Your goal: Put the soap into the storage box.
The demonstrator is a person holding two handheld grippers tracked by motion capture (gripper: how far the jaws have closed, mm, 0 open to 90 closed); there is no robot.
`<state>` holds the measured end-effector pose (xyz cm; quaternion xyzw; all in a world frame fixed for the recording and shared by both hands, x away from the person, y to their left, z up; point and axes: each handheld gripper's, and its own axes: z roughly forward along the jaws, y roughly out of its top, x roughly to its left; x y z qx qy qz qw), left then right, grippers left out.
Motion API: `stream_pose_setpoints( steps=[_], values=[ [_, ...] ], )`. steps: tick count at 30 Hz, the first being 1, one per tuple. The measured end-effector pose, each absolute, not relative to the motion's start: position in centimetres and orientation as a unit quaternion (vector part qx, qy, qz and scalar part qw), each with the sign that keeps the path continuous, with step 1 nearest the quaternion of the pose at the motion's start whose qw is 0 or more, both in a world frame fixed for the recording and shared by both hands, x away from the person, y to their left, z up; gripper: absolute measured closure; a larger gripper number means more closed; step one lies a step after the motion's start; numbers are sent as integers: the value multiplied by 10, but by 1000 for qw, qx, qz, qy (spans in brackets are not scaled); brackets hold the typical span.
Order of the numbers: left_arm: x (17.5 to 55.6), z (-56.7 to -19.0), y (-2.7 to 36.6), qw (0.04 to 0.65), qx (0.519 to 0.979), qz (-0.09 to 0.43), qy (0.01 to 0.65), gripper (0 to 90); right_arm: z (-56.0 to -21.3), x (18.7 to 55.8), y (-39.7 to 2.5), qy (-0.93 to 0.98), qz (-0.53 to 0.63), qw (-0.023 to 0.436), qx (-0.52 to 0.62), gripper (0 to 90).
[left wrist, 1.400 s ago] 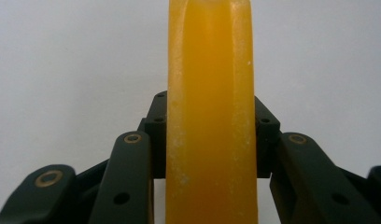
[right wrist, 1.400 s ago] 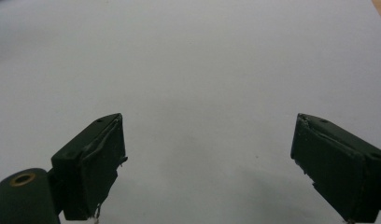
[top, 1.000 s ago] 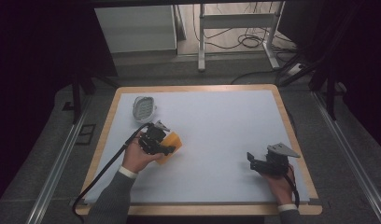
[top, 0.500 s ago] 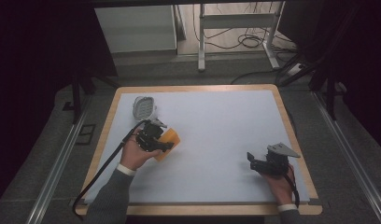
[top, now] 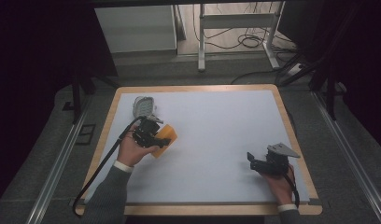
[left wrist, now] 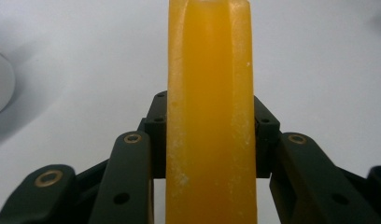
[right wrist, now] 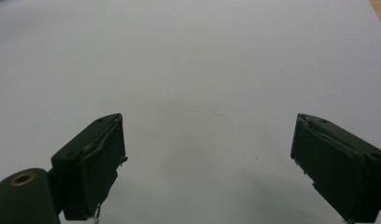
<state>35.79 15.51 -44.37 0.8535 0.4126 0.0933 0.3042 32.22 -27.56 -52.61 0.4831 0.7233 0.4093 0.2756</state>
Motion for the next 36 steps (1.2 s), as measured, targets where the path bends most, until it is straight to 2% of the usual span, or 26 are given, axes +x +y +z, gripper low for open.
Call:
stream_pose_setpoints(
  steps=[36],
  values=[
    [383,-426,172,308,841,113,431,612,-526,322,-275,722,407,278,485,102]
  ],
)
